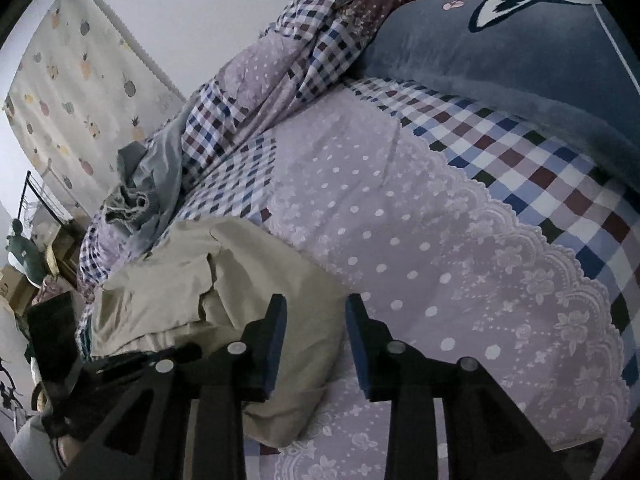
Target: Fold clothes
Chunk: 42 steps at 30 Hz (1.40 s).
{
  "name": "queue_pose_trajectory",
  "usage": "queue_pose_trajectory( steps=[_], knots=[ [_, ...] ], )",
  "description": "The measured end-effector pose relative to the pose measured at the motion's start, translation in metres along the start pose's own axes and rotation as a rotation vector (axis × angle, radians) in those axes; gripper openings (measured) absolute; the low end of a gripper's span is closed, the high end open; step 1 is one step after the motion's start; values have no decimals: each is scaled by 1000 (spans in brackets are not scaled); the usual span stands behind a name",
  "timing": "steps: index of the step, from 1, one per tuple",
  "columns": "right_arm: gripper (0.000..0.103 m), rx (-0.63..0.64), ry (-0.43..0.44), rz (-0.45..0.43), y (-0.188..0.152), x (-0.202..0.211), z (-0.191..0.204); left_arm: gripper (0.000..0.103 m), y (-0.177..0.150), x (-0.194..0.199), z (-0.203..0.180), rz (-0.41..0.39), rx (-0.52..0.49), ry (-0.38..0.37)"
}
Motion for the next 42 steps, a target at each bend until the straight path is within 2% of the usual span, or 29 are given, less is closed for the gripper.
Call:
queue_pose_trajectory(
  steps=[2,4,7,9,10,14,16,20,23,24,25,27,29,31,33,36,40,42],
  knots=[
    [34,-22,20,-19,3,7,-5,3,9,9,-3,-3,57,-109],
    [34,-54,62,-45,6,15,-10,3,19,39,-16,-52,86,-279],
    [35,-87,96,-79,9,26,-16,3,25,87,-40,-128,79,-541],
    [35,-97,99,-93,11,32,-19,3,22,113,-61,-142,37,-692],
    [35,-104,101,-99,11,34,-20,3,17,122,-72,-132,8,-747],
    [35,-116,103,-105,11,43,-28,6,-13,126,-91,-45,-39,-815],
    [37,-116,100,-105,11,47,-32,15,-28,118,-86,-11,-11,-802],
    [38,-84,96,-97,9,53,-32,16,-64,98,-57,22,110,-749],
    [39,-38,99,-91,6,57,-27,16,-85,86,-21,9,241,-657],
    [39,-17,103,-88,5,58,-24,19,-93,83,-8,3,291,-620],
    [39,5,109,-84,4,60,-20,24,-100,79,5,-3,342,-583],
    [39,54,132,-74,0,62,-10,53,-116,74,12,3,399,-553],
    [39,119,181,-47,-6,64,4,64,-130,70,13,18,430,-534],
    [39,212,254,1,-17,67,24,66,-142,64,3,52,432,-535],
    [39,293,274,53,-31,65,39,66,-148,61,-8,65,405,-513],
    [39,326,237,87,-42,62,42,66,-150,64,-34,52,285,-424],
    [39,271,217,54,-35,69,26,66,-151,75,-84,16,3,-256],
    [39,208,215,8,-26,77,12,66,-154,72,-100,21,-98,-184]
  ],
)
Point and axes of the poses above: each gripper's, at about its wrist camera, not at the fingertips, and x roughly against the way its jaws point, z to its left, y to its top, the point moved 4 cm from there along -x, roughly the way its jaws point, and after that the axes turned 1 degree about x, right-handed, at the moved point
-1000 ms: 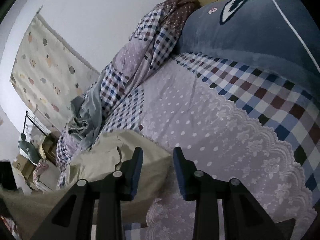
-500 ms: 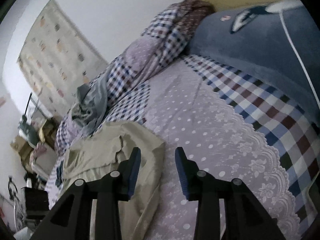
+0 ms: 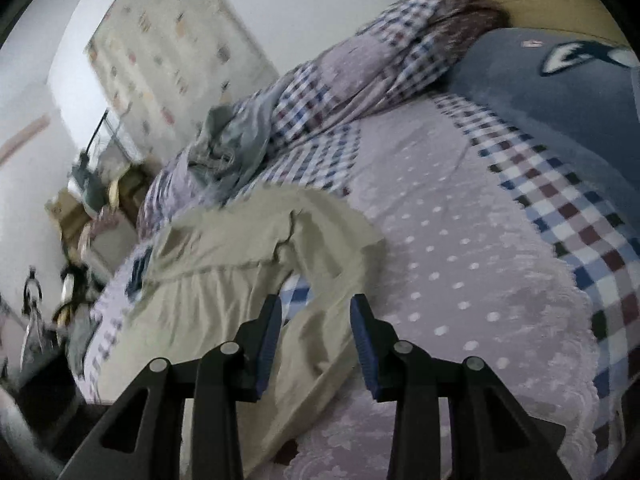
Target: Fold clothes
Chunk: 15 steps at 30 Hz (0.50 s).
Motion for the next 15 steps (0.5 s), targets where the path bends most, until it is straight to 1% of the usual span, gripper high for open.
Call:
queue_pose_trajectory(
  steps=[1,2,3,4,5,7,8,10,12,15],
  knots=[
    [39,-29,-2,-23,3,6,-6,66,-1,-4,-7,10,-46,36],
    [39,-58,-4,-45,6,12,-13,66,-2,-8,-8,20,-62,72],
    [39,-87,-4,-67,8,17,-19,66,-3,-12,-7,30,-66,108],
    [39,-112,2,-82,10,21,-25,66,-5,-13,0,36,-41,117],
    [39,-119,13,-85,12,23,-27,66,-6,-12,9,35,0,104],
    [39,-97,31,-67,12,23,-25,66,-7,-11,29,22,129,62],
    [39,-77,40,-52,12,22,-22,66,-10,-11,36,19,201,28],
    [39,13,59,9,5,13,-2,66,-17,-11,49,16,349,-50],
    [39,109,73,83,-7,0,22,66,-20,-10,50,-5,400,-86],
    [39,224,86,206,-28,-26,55,66,-16,-16,32,-16,370,-129]
  ],
)
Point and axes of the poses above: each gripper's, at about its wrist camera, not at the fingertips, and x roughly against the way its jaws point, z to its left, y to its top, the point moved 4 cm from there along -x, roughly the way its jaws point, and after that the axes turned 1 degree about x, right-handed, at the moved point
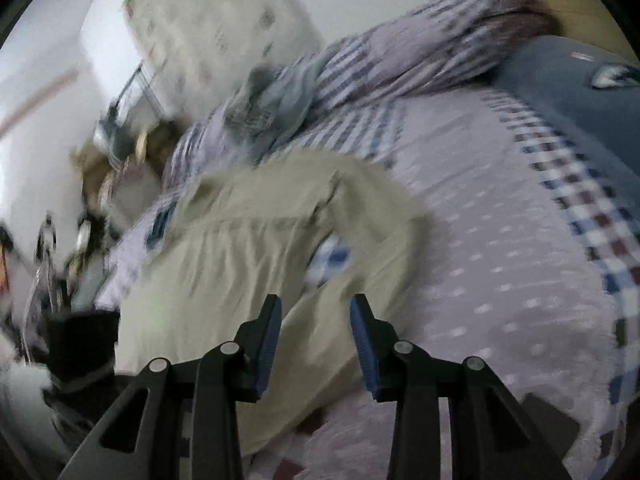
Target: Fold clothes
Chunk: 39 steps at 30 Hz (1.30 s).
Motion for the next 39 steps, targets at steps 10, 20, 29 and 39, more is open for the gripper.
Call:
queue_pose_trajectory(
  steps=[10,20,29,39],
  knots=[
    [2,179,-28,257,-33,-66,36,70,-10,-11,-15,-14,-33,-23],
    [2,-33,-74,114,-26,-13,-32,76,-12,2,1,-60,72,-70],
    [6,-122,-120,173,-30,-29,-55,76,6,-19,-23,-74,102,-76],
    [7,-158,-123,188,-32,-31,-61,76,36,-48,-16,-88,204,53]
  ],
)
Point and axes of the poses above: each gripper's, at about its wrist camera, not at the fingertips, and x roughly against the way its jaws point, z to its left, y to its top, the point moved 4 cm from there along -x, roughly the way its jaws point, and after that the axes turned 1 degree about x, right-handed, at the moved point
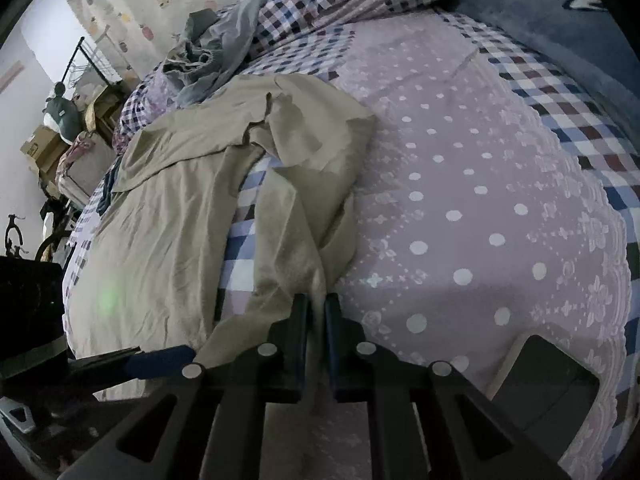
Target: Fold clothes
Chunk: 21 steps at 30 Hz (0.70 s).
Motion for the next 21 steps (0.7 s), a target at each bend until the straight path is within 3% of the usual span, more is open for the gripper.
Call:
queue_pose_trajectory(
  steps=[4,5,9,11,15,18,21],
  knots=[
    [8,-1,-28,-20,0,5,-1,76,7,-12,-1,15,33,-36],
    [9,-9,-32,-33,0,9,-3,71,8,-14,-1,21,50,-62],
    [17,-15,-62,-88,-2,26,-9,30,7,-16,-2,40,101,-134],
    [18,-5,-63,-119,-5,37,-11,28,7,-16,-2,34,97,-133],
    [22,84,5,-169,-16,59,3,13,9,-10,-4,14,100,-161],
    [35,171,55,-168,-27,65,22,11,12,-2,-2,-1,109,-180],
    [36,250,87,-138,-40,62,41,10,16,2,-3,-5,111,-188]
  ],
)
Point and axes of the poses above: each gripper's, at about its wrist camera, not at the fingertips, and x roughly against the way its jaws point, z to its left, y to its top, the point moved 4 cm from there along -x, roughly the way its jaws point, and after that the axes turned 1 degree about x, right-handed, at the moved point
